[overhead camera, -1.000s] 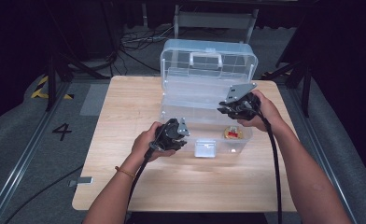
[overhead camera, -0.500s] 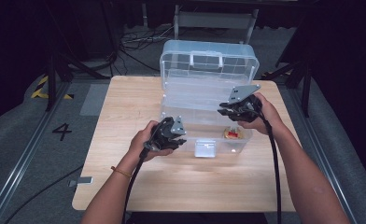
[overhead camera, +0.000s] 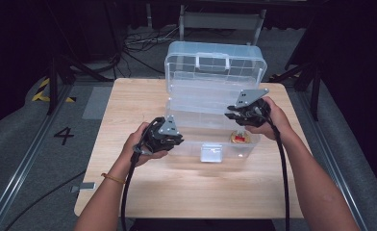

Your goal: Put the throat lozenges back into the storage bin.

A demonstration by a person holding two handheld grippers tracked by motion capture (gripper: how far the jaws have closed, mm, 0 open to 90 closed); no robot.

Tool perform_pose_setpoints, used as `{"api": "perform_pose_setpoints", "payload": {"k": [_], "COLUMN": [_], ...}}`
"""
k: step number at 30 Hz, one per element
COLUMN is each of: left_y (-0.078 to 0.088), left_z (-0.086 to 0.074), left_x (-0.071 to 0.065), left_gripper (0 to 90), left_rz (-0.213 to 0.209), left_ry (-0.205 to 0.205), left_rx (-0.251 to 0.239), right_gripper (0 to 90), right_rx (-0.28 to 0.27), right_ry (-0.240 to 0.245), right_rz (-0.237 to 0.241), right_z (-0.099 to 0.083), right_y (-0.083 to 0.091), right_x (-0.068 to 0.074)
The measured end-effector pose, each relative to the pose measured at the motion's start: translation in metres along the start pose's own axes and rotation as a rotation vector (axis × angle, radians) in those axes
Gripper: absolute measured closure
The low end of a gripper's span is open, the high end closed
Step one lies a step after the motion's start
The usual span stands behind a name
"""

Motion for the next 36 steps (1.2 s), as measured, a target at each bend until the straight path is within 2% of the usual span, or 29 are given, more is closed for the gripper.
{"api": "perform_pose_setpoints", "payload": {"k": [3, 7, 10, 11, 13, 14, 16, 19, 20, 22, 25, 26, 29, 34, 36], "left_y": [0.007, 0.017, 0.022, 0.022, 0.023, 0.023, 0.021, 0.019, 0.018, 0.015, 0.01, 0.009, 0.004, -0.003, -0.006], "left_z": [-0.004, -0.009, -0.012, -0.012, -0.015, -0.015, -0.018, -0.02, -0.021, -0.021, -0.019, -0.019, -0.013, -0.001, 0.005], "left_x": [0.007, 0.021, 0.032, 0.032, 0.041, 0.041, 0.05, 0.061, 0.066, 0.075, 0.084, 0.089, 0.099, 0.118, 0.124], "left_gripper": [82.5, 83.3, 84.4, 84.5, 84.3, 84.3, 84.2, 84.6, 84.1, 84.5, 86.0, 86.6, 88.4, 89.9, 90.0], "left_rz": [0.018, 0.058, 0.076, 0.076, 0.092, 0.092, 0.102, 0.113, 0.128, 0.136, 0.118, 0.137, 0.137, 0.155, 0.139], "left_ry": [0.008, 0.058, 0.097, 0.097, 0.141, 0.141, 0.187, 0.234, 0.254, 0.314, 0.369, 0.369, 0.392, 0.407, 0.419], "left_rx": [-0.016, -0.053, -0.074, -0.074, -0.091, -0.091, -0.095, -0.11, -0.115, -0.131, -0.146, -0.143, -0.161, -0.184, -0.203], "right_gripper": [72.3, 72.0, 71.2, 71.2, 70.7, 70.7, 70.5, 70.8, 70.8, 70.9, 70.9, 70.8, 70.8, 71.1, 71.2], "right_rx": [-0.006, -0.007, -0.005, -0.005, -0.006, -0.006, -0.003, -0.005, -0.005, -0.003, -0.003, -0.004, -0.011, -0.017, -0.02], "right_ry": [-0.001, -0.009, -0.013, -0.013, -0.017, -0.017, -0.022, -0.022, -0.024, -0.022, -0.02, -0.017, -0.017, -0.012, -0.013], "right_rz": [0.002, -0.002, -0.012, -0.012, -0.015, -0.015, -0.02, -0.027, -0.032, -0.035, -0.043, -0.047, -0.044, -0.045, -0.047], "right_z": [-0.003, -0.007, -0.01, -0.01, -0.013, -0.013, -0.015, -0.017, -0.018, -0.018, -0.018, -0.018, -0.018, -0.019, -0.019], "right_y": [0.002, 0.005, 0.007, 0.007, 0.01, 0.01, 0.012, 0.015, 0.016, 0.016, 0.016, 0.016, 0.016, 0.016, 0.016], "right_x": [-0.001, -0.002, -0.003, -0.003, -0.004, -0.004, -0.004, -0.004, -0.004, -0.004, -0.003, -0.003, -0.003, -0.003, -0.002]}}
Point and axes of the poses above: each handheld gripper's, and its own axes: y roughly backward along the jaws, z roughly out of its top, x roughly to its left, the point moved 7 cm from there along -y, roughly forward along the jaws, and after that the axes turned 14 degrees about z, right-handed, at the moved point
